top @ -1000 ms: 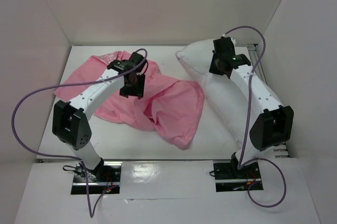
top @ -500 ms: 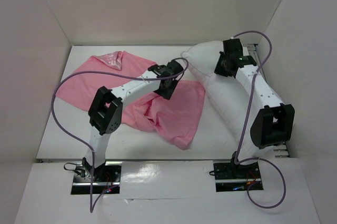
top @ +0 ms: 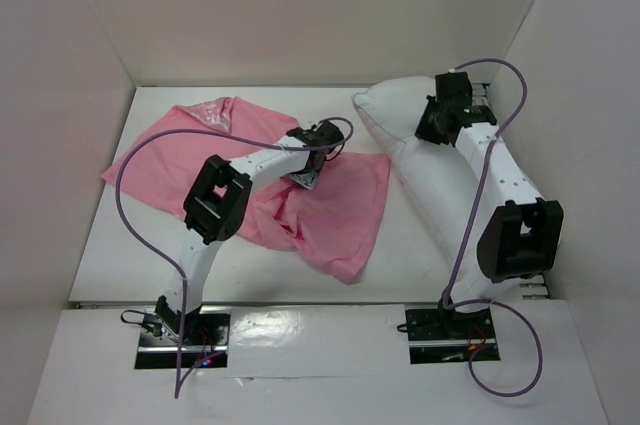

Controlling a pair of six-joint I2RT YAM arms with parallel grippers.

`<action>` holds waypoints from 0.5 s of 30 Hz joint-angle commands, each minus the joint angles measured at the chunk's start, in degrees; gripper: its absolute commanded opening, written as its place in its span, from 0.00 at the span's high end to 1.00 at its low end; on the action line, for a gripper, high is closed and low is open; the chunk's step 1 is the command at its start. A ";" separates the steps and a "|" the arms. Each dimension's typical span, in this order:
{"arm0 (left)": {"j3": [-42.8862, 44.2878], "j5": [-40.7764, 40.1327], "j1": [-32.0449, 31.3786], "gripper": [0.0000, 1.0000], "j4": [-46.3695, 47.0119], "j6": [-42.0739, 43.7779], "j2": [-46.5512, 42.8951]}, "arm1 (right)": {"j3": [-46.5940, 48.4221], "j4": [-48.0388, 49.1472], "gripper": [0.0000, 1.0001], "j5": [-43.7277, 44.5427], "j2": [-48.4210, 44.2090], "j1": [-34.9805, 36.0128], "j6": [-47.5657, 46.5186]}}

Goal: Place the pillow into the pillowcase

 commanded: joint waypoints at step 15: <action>9.20 31.29 18.25 1.00 -2.80 -8.78 -12.52 | -14.82 11.23 1.00 -16.34 -22.78 2.33 -9.69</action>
